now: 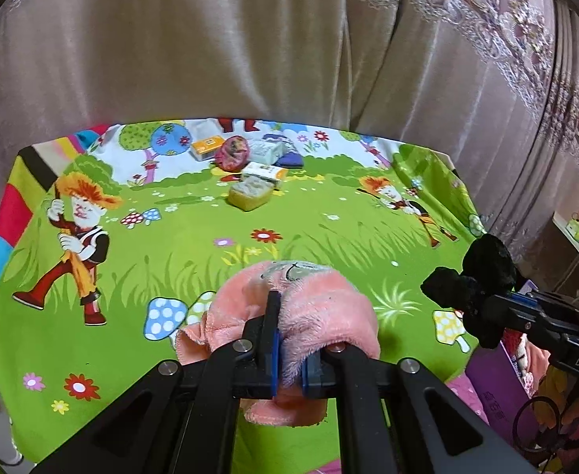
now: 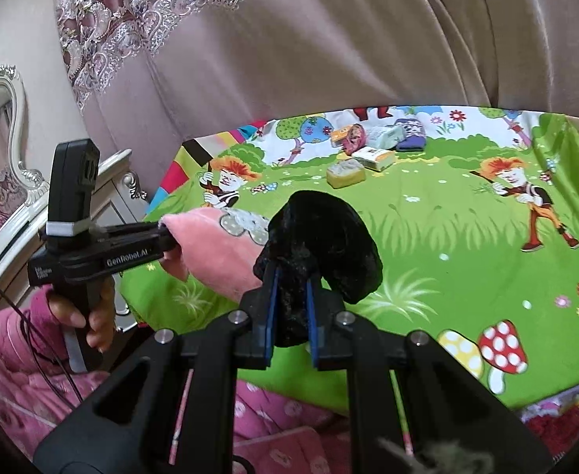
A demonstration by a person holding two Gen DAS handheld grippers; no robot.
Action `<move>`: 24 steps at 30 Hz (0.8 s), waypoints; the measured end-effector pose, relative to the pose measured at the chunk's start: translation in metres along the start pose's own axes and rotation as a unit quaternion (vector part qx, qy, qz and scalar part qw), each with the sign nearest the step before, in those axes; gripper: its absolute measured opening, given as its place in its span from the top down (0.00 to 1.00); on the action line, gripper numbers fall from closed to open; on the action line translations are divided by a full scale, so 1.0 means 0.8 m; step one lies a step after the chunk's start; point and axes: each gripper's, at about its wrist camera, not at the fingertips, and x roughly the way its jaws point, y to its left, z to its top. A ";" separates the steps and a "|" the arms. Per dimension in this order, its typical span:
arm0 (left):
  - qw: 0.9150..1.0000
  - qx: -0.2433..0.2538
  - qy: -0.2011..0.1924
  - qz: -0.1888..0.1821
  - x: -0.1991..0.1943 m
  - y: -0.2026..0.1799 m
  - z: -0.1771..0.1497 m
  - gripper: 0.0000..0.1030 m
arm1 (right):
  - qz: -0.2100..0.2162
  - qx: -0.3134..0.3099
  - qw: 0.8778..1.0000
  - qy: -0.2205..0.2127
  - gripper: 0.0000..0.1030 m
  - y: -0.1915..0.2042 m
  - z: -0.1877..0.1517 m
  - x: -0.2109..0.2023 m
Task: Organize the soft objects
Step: 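Carry the pink towel and black item to the white bin and open both tools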
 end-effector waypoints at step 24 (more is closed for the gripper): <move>0.982 0.153 0.005 -0.108 -0.002 -0.180 0.034 0.92 | -0.109 0.065 0.990 -0.062 0.84 -0.064 -0.049 -0.143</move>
